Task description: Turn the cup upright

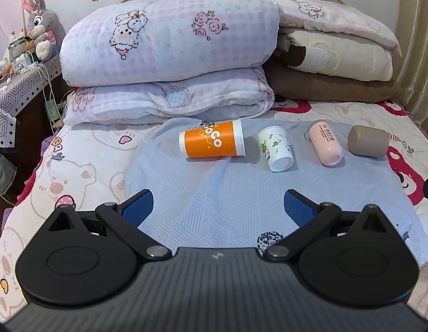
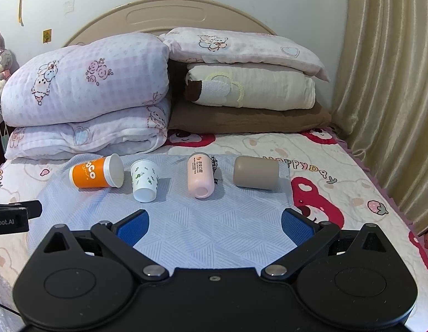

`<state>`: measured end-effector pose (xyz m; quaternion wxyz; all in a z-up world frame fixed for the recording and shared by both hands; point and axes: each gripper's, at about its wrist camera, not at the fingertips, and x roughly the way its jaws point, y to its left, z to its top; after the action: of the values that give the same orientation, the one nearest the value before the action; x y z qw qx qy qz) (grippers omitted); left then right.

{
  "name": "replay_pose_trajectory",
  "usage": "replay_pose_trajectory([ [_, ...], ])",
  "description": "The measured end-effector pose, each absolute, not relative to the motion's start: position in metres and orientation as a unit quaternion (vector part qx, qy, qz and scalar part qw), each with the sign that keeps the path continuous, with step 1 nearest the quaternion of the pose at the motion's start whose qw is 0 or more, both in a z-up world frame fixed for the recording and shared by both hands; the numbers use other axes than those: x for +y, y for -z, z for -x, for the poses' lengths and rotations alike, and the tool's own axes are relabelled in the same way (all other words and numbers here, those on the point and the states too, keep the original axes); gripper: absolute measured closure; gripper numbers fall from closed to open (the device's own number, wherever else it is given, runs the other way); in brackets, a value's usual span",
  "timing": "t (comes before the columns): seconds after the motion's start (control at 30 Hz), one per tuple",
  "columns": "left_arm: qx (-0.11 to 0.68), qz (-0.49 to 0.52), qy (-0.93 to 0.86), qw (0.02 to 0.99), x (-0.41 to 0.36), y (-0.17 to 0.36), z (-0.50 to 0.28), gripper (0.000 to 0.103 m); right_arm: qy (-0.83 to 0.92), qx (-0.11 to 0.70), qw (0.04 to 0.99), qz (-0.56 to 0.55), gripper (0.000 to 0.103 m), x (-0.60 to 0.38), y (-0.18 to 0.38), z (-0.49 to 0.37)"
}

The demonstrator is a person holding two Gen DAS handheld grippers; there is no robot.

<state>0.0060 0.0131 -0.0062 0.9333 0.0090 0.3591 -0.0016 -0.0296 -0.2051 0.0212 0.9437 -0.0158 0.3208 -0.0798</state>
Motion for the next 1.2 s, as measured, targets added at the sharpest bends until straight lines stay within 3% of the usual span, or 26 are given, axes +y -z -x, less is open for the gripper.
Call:
replay_pose_trajectory([
  [1.2, 0.378, 0.001, 0.006, 0.926, 0.018, 0.021, -0.008, 0.001, 0.076, 0.330, 0.941, 0.025, 0.000, -0.204, -0.018, 0.028],
])
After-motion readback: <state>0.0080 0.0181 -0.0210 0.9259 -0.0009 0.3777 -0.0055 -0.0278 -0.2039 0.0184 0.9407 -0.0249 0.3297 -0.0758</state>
